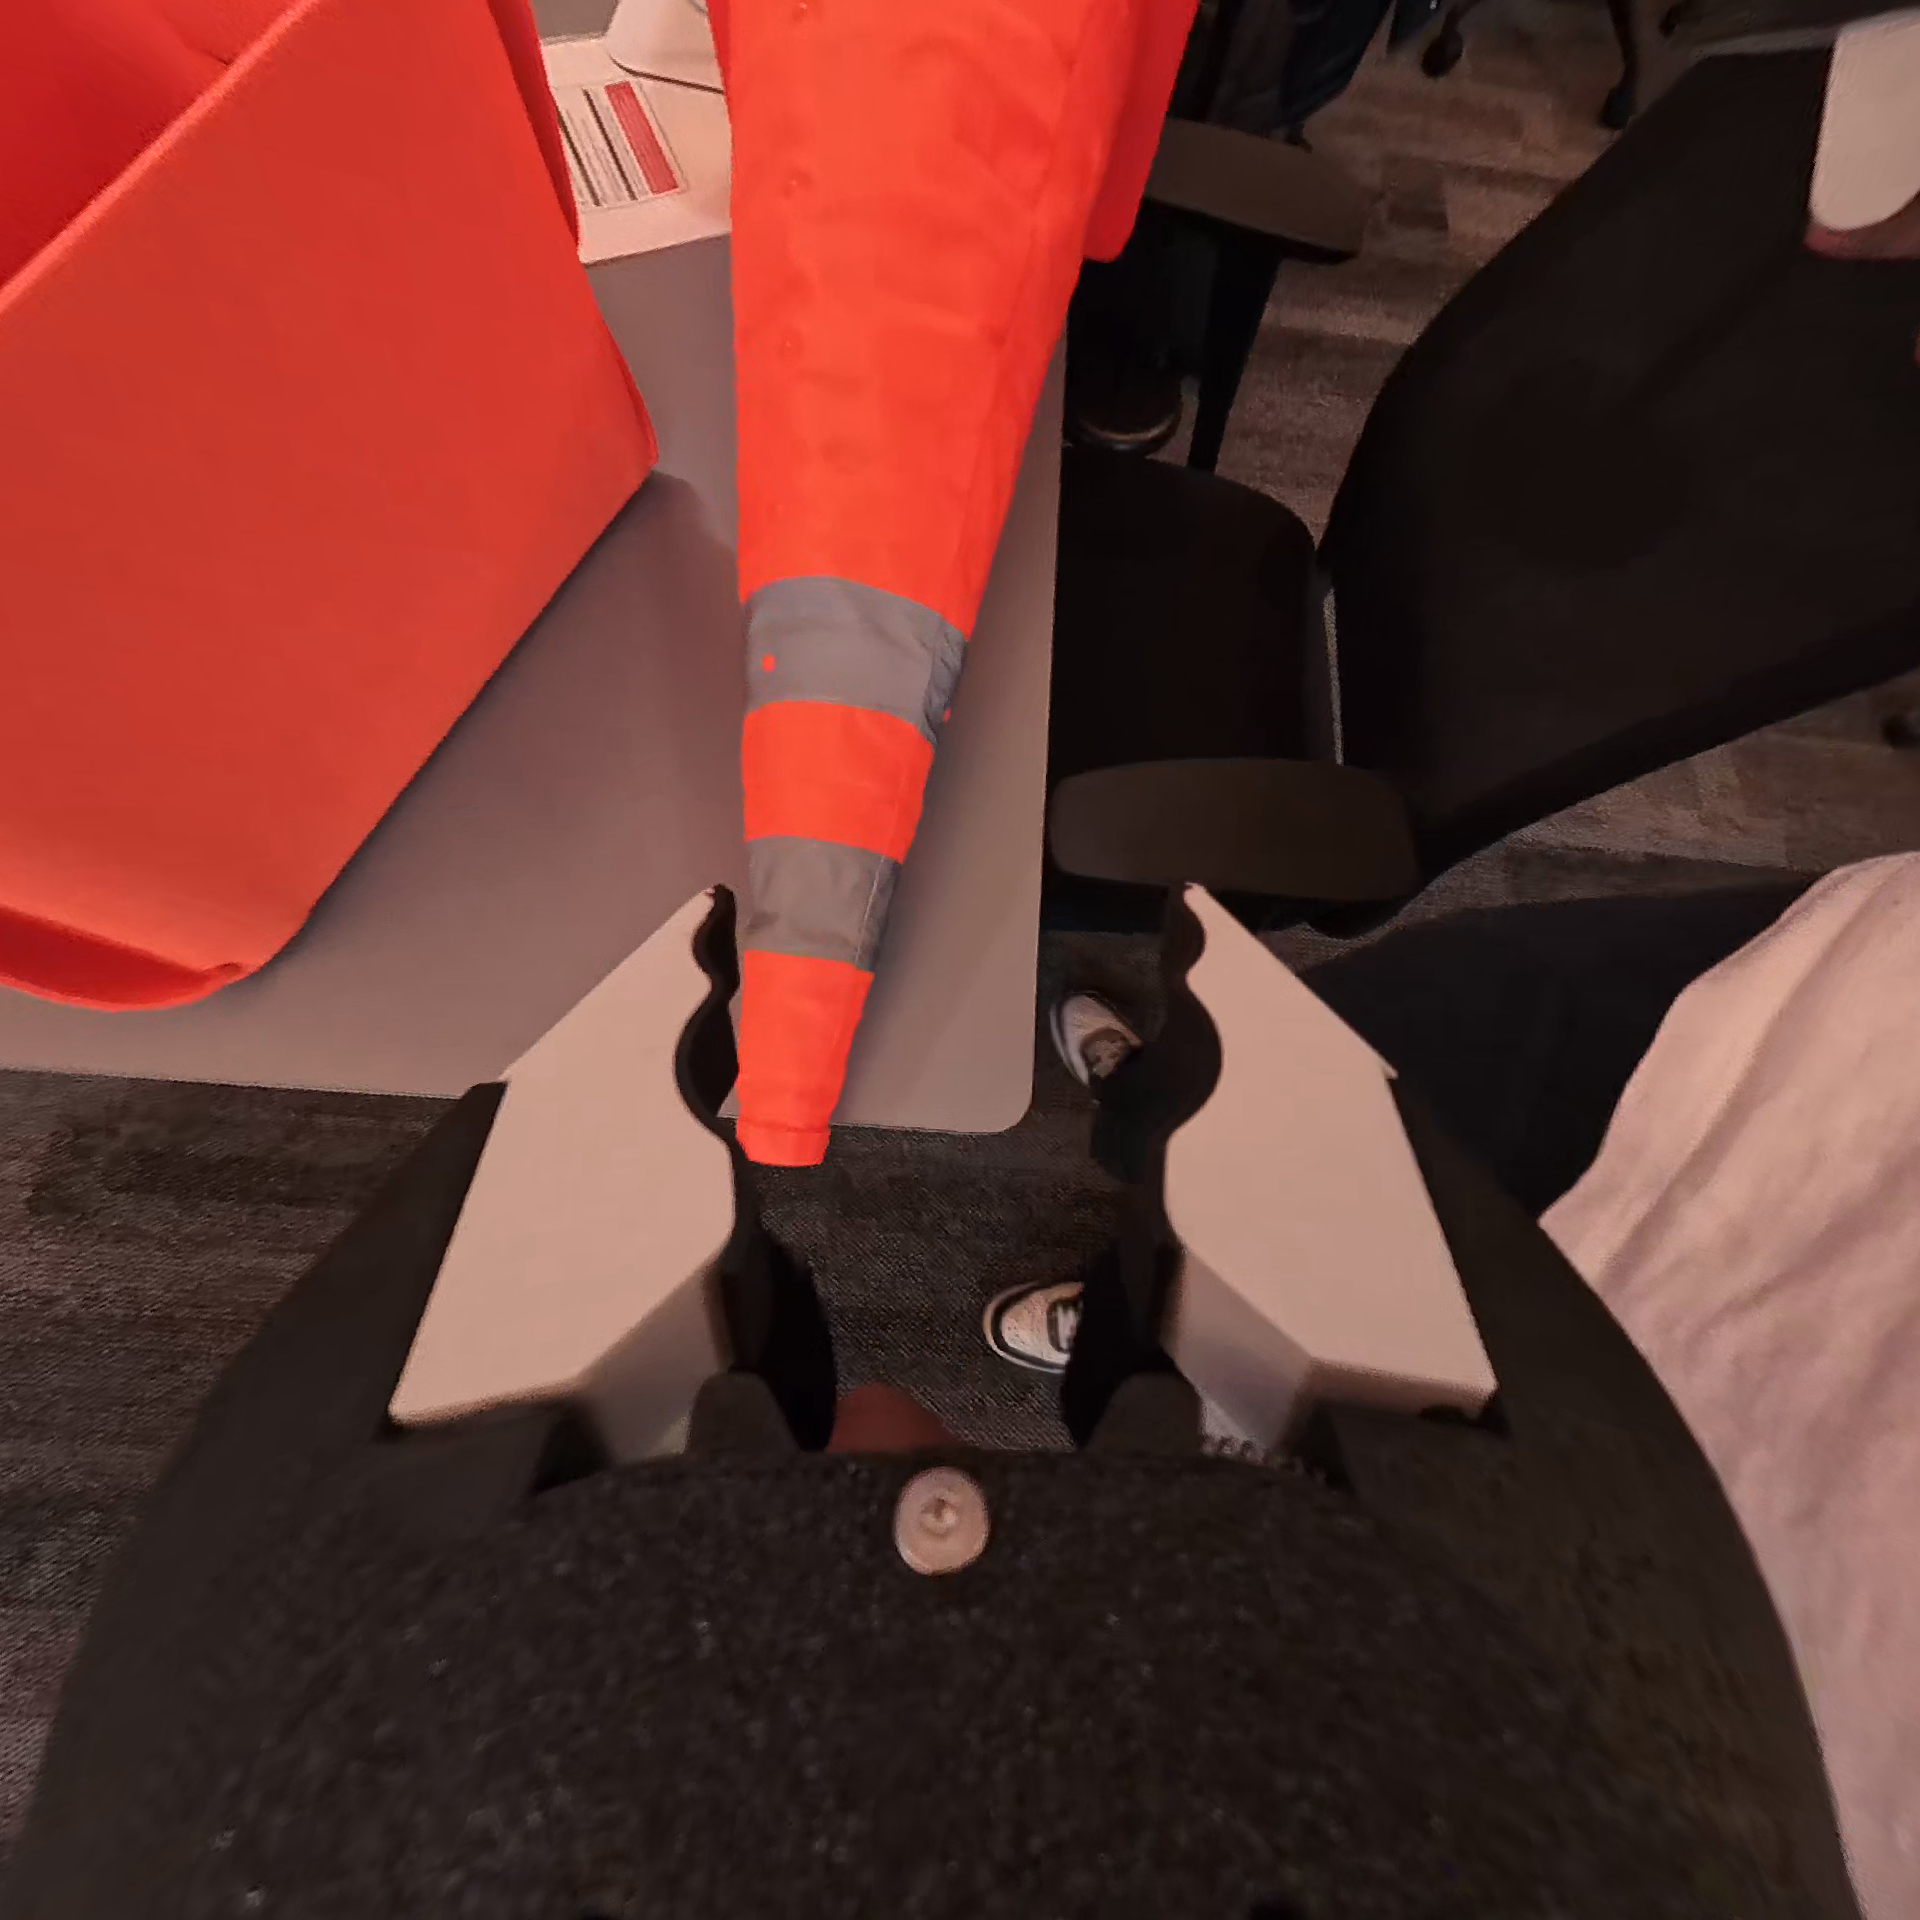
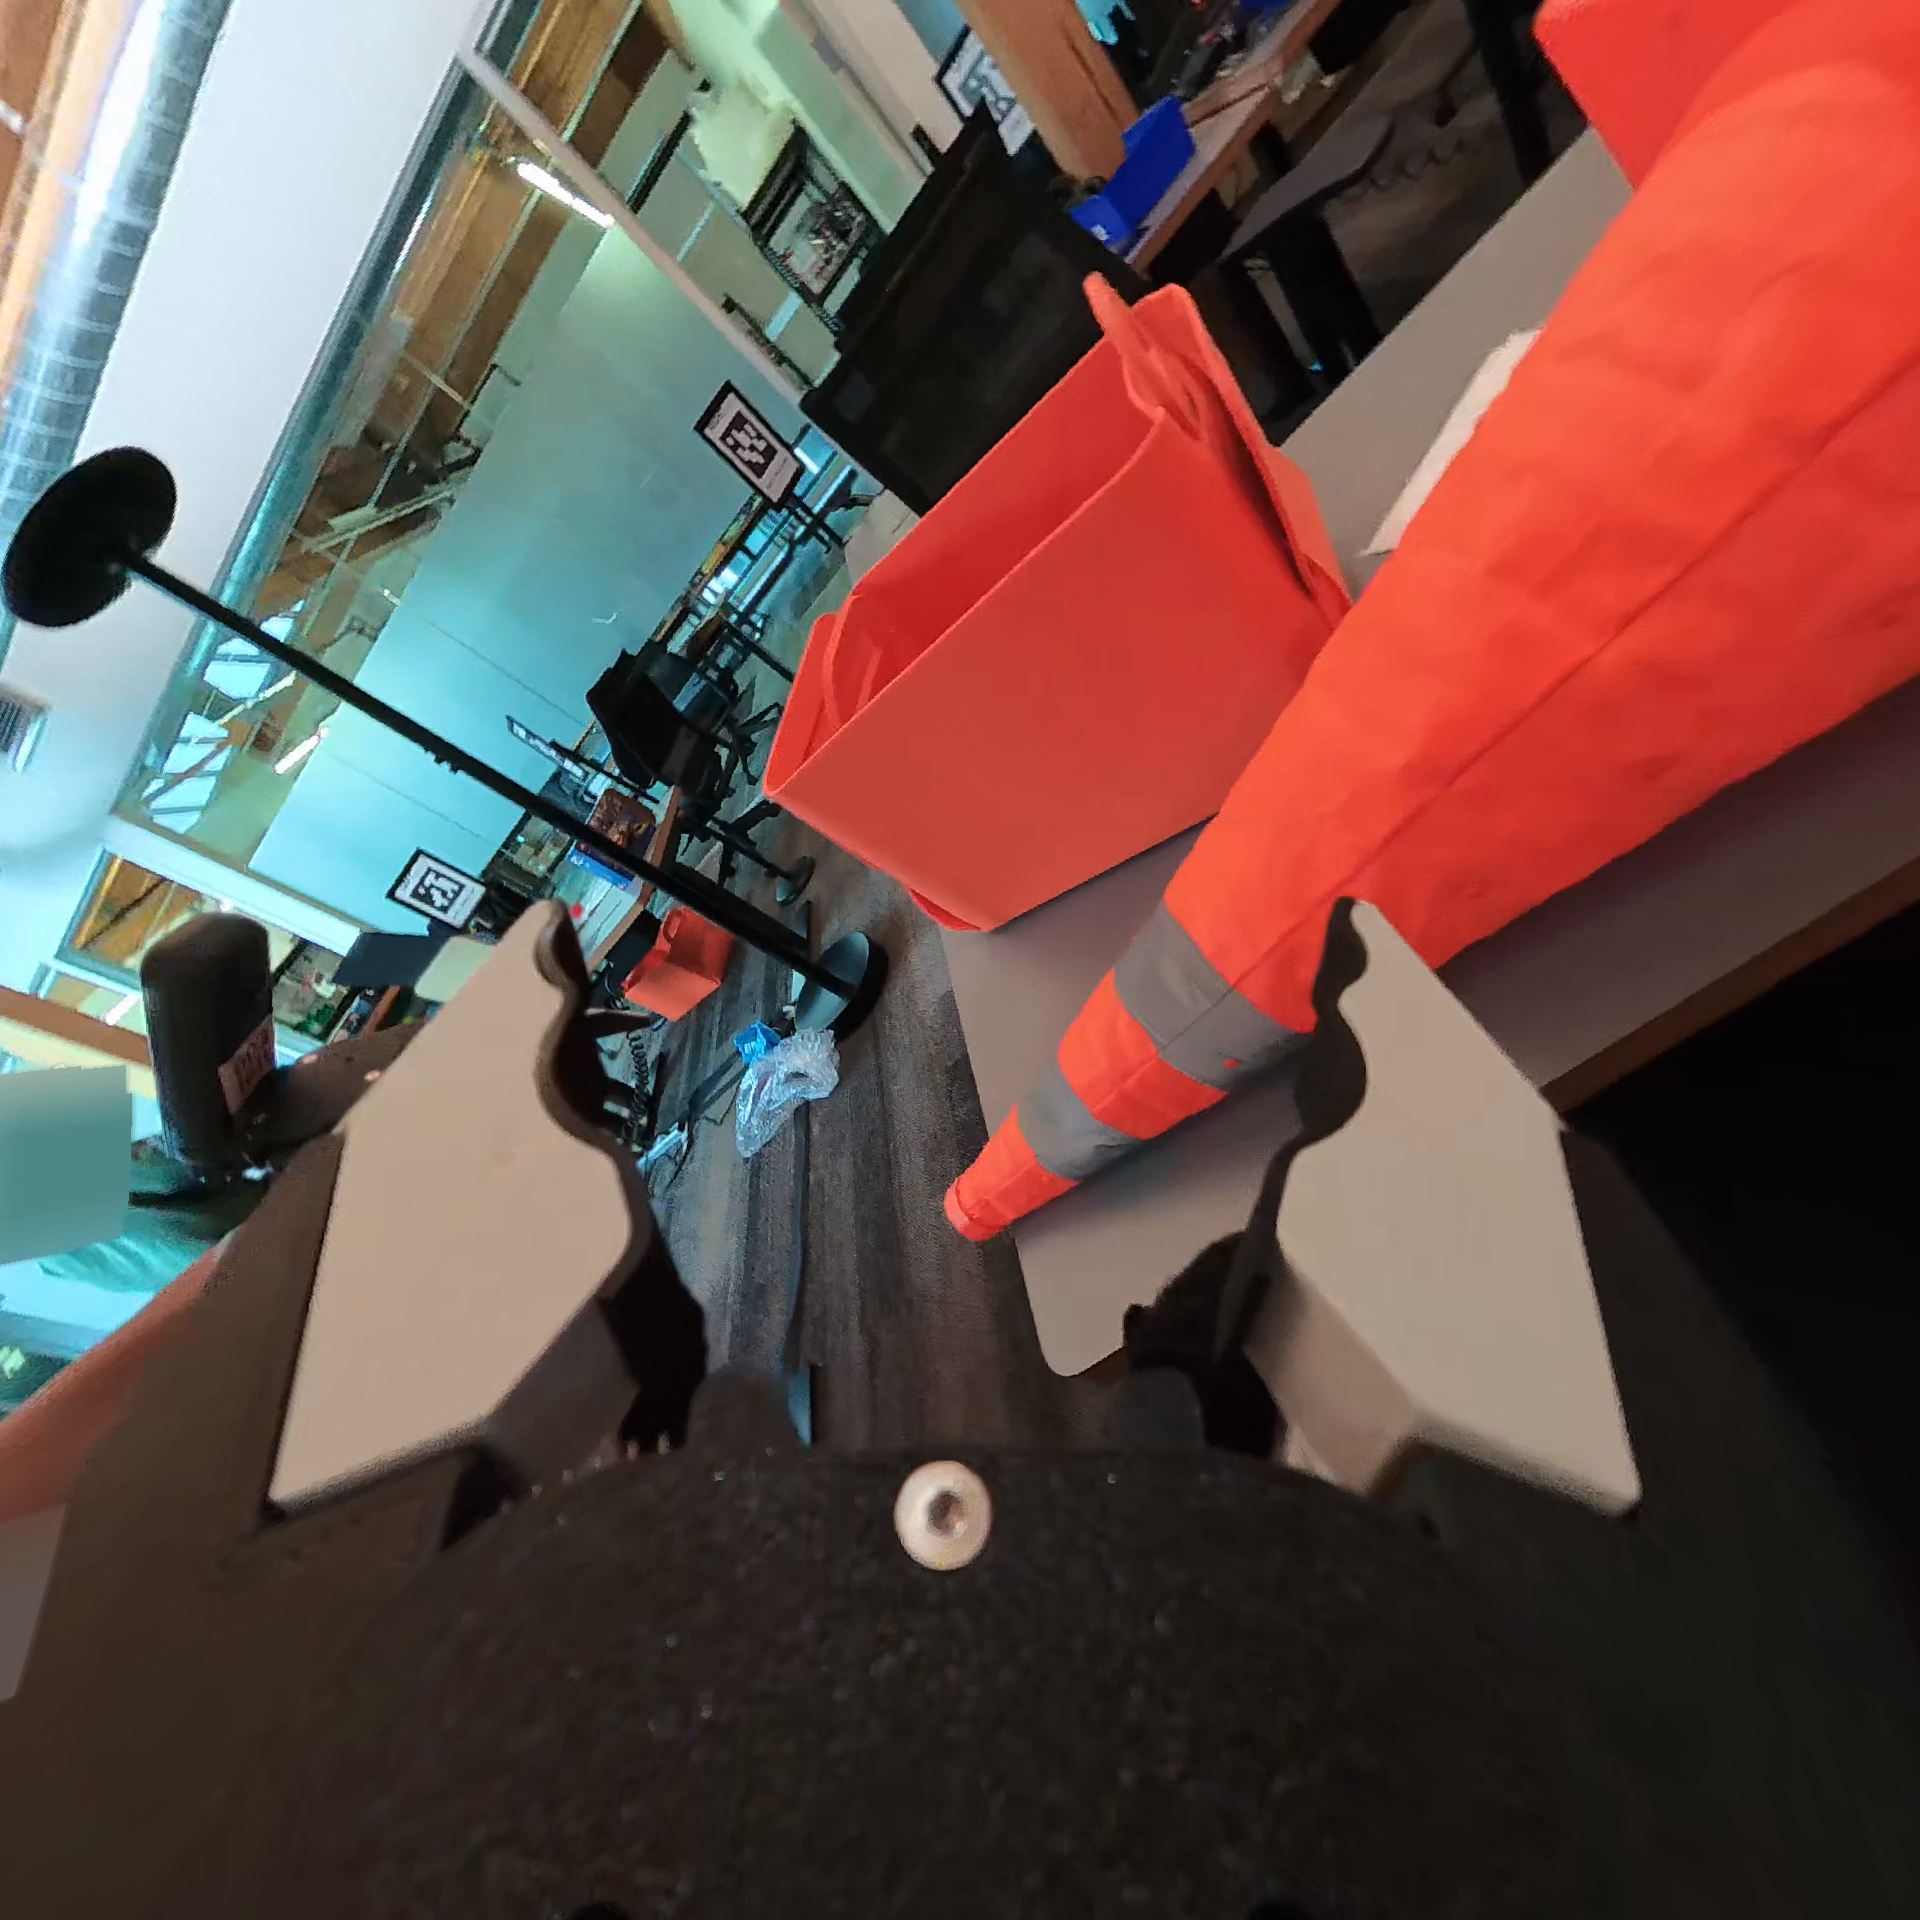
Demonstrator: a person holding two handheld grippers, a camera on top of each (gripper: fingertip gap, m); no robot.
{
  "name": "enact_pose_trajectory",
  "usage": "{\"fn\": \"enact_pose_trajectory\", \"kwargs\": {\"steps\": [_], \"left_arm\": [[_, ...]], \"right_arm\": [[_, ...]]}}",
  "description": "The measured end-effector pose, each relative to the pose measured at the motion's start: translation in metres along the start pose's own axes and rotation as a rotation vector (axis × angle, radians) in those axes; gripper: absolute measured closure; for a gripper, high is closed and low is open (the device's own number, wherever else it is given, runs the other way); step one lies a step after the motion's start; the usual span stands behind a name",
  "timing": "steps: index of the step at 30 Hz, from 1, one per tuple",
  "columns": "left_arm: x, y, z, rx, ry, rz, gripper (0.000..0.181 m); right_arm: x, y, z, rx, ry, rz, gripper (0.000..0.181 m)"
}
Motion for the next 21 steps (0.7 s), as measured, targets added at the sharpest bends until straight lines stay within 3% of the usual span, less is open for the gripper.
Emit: {"fn": "enact_pose_trajectory", "kwargs": {"steps": [6,12,17,21], "left_arm": [[0.016,-0.016,0.033,-0.073,-0.058,-0.022,0.087],[0.036,-0.046,0.083,-0.140,-0.091,-0.148,0.087],[0.062,-0.067,0.143,-0.290,-0.121,-0.269,0.087],[0.083,-0.096,0.208,-0.346,-0.222,-0.281,0.078]], "right_arm": [[0.005,0.029,0.032,-0.012,-0.007,0.046,0.045],[0.018,0.087,0.080,-0.054,-0.008,0.165,0.042],[0.011,0.144,0.128,-0.079,-0.043,0.280,0.031],[0.003,0.187,0.169,-0.092,-0.040,0.400,0.028]]}}
Point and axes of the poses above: each gripper's, where its closed fingertips meet, z out along the fingers, x out of its top, y = z × x across the jaws, the point moved 8 cm from there along -z, back along the fingers, and after that the axes turned 12 degrees about -x, right-handed, at the moved point
